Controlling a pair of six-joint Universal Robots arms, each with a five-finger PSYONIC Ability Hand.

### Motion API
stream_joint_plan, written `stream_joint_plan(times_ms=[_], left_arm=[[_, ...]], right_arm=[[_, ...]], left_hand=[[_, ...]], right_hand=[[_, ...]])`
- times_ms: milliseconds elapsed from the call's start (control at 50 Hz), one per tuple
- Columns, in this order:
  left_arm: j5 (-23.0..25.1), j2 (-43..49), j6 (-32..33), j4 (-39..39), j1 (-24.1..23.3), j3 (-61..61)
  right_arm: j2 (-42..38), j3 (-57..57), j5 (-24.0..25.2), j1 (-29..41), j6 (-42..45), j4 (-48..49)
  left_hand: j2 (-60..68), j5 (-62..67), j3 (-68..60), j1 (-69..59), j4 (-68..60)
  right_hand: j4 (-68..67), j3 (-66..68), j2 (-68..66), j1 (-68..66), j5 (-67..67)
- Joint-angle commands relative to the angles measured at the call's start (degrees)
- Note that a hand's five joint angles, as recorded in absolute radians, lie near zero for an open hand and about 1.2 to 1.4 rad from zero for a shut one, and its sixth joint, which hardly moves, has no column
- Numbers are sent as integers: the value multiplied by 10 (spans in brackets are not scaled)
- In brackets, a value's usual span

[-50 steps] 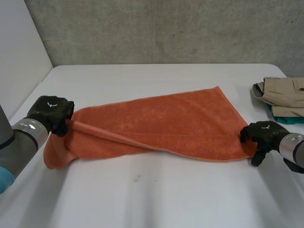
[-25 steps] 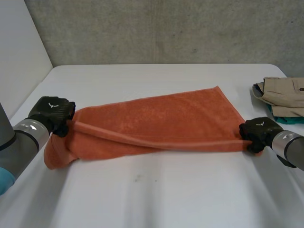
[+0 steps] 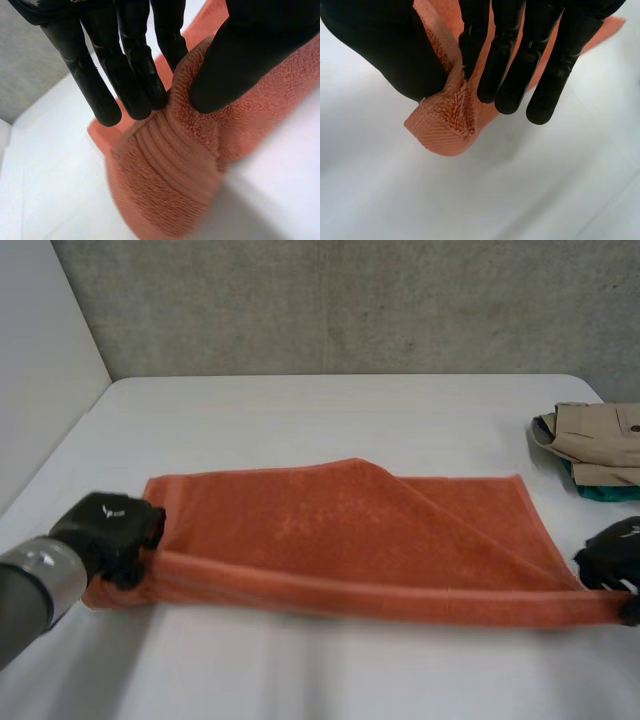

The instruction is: Fold the laundry.

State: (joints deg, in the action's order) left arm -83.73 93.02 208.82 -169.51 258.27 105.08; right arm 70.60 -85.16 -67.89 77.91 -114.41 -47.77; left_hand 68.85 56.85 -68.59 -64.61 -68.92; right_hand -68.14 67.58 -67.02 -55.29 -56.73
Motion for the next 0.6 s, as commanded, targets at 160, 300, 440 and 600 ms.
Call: stream_joint_plan(times_ms=[160, 300, 440, 600], left_arm=[[9, -15, 83, 21, -15, 23], [1, 92, 83, -80, -18, -54], [-50, 170, 84, -124, -21, -144], [-68, 177, 85, -138, -40, -197]], right_arm=[[34, 15, 76, -56, 17, -14], [-77, 103, 46, 65, -121, 130], [-137, 170, -53, 122, -161, 196], [-136, 206, -55, 151, -194, 252]], left_hand=[[111, 131, -114, -154, -111], [111, 131, -114, -154, -111], [111, 131, -114, -154, -111], [111, 131, -114, -154, -111]], right_hand=[[-119, 124, -130, -247, -133], [-119, 124, -130, -247, -133], [-119, 124, -130, -247, -133], [-119, 124, -130, -247, -133]])
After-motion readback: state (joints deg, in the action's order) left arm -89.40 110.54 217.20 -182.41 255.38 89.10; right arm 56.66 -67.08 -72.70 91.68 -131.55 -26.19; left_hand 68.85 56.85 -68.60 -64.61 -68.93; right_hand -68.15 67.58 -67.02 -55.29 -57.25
